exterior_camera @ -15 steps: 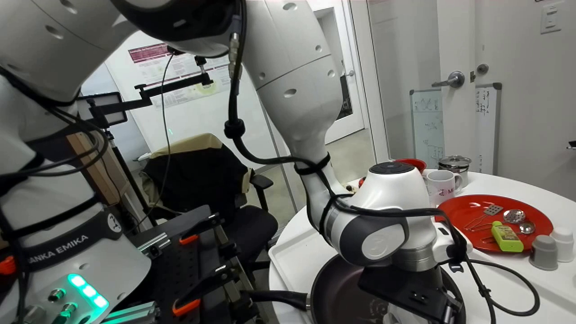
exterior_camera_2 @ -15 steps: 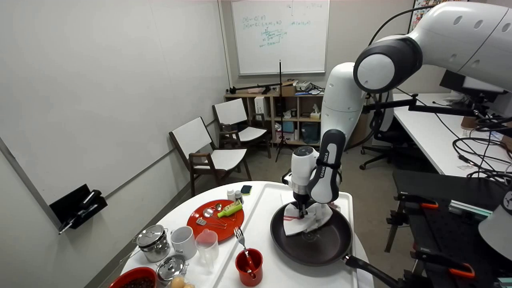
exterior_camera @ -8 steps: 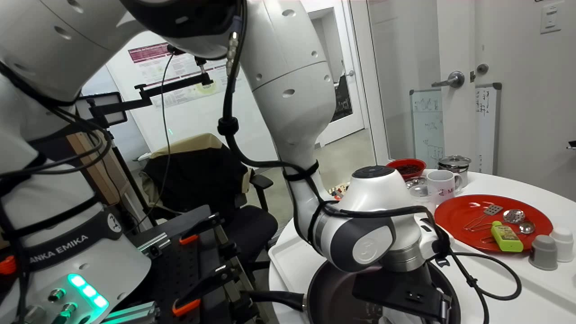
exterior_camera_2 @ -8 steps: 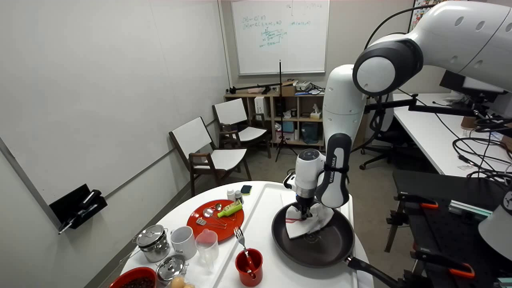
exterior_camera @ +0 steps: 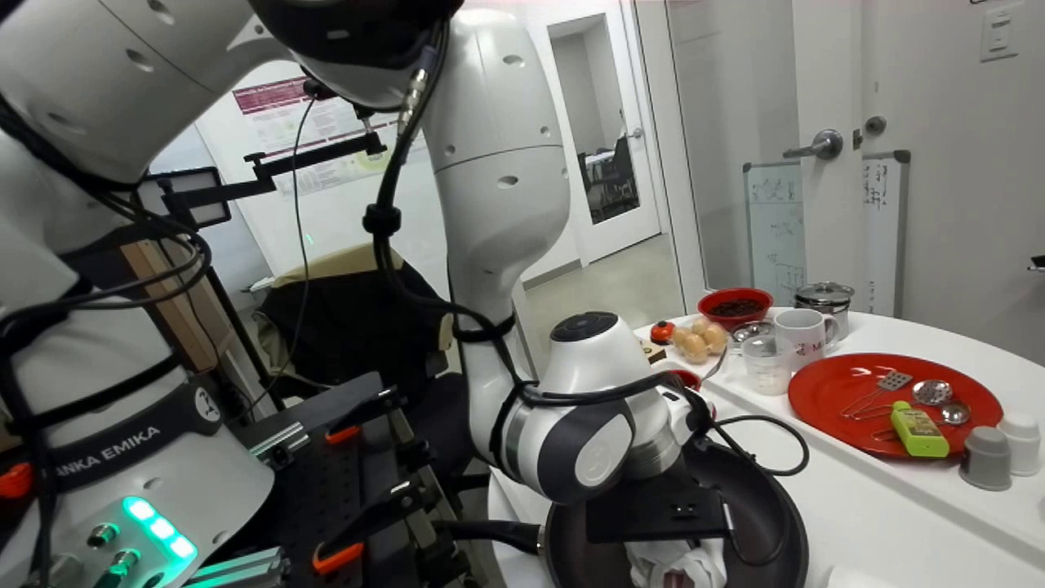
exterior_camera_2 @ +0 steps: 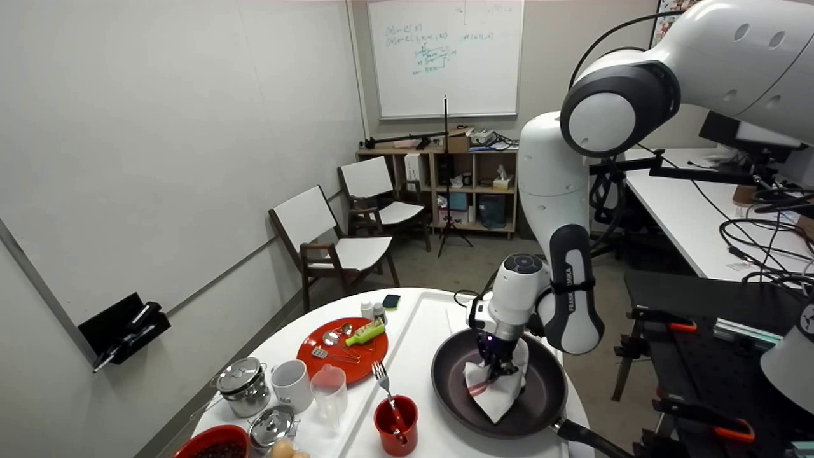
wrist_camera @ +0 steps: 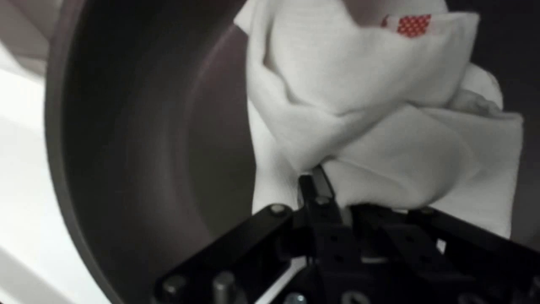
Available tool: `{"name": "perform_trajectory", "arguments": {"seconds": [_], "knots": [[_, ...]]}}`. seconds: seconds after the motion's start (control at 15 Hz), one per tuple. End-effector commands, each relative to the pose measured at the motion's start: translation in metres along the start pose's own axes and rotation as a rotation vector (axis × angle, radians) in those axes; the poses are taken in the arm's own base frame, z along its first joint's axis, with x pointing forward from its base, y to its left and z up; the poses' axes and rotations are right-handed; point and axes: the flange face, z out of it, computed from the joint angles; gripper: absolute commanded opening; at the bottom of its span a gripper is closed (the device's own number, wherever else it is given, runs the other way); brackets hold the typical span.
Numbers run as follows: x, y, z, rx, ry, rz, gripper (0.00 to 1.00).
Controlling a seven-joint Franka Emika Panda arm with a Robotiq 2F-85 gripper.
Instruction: Use the right white towel farthest from you to wipe the pan
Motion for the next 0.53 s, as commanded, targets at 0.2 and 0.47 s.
{"name": "perform_trajectory", "arguments": {"seconds": [0.2, 0.47], "knots": [[0.051, -0.064, 0.006, 0.095, 0.041, -0.269, 0.02], [0.072, -0.099, 0.003, 0.135, 0.060, -0.410, 0.02]]}}
